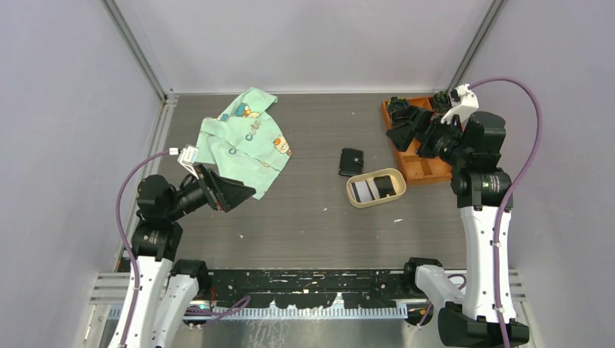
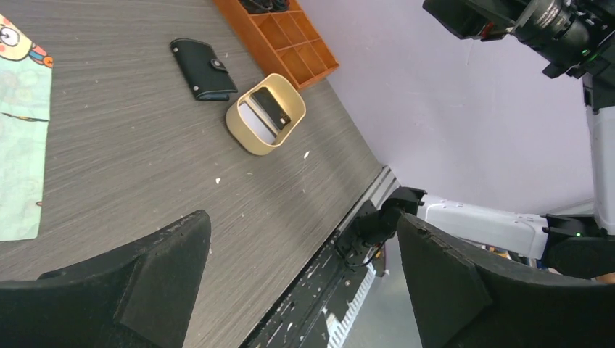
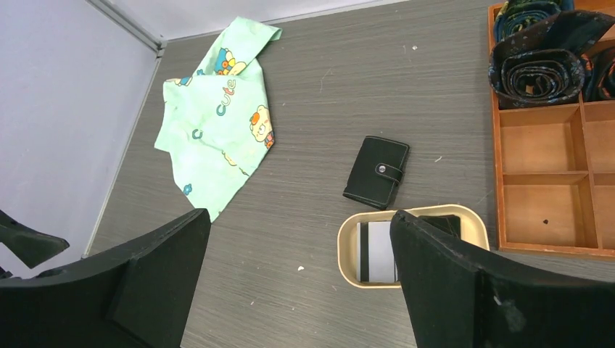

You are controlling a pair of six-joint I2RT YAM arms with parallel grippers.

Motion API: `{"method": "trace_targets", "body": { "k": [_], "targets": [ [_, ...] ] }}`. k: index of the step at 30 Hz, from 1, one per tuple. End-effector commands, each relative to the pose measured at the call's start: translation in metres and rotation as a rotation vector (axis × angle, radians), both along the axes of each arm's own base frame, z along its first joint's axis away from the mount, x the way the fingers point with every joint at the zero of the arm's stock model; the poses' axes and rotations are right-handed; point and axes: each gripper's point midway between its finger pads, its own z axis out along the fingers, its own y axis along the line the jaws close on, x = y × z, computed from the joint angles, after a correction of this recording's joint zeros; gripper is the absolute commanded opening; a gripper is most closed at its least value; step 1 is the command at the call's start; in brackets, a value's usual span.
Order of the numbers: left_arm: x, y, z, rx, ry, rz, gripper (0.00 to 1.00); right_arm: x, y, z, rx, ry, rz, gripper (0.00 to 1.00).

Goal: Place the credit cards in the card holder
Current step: Move the card holder to the center of the board.

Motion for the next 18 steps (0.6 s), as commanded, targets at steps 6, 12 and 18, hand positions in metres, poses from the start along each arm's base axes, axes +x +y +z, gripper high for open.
{"method": "trace_targets", "body": {
  "k": [6,12,18],
  "targets": [
    [0.006,-0.008,0.000,-0.107,0.004,-0.042,0.99,0.019,0.021,-0.003,-0.038,-0.097,0.211,0.99],
    [0.012,-0.007,-0.009,-0.104,0.028,-0.012,0.98,0.020,0.059,-0.026,0.010,-0.169,0.592,0.99],
    [0.022,-0.018,-0.035,0.003,0.076,0.004,0.95,0.071,0.043,-0.082,-0.257,-0.016,0.487,0.99]
  ]
}}
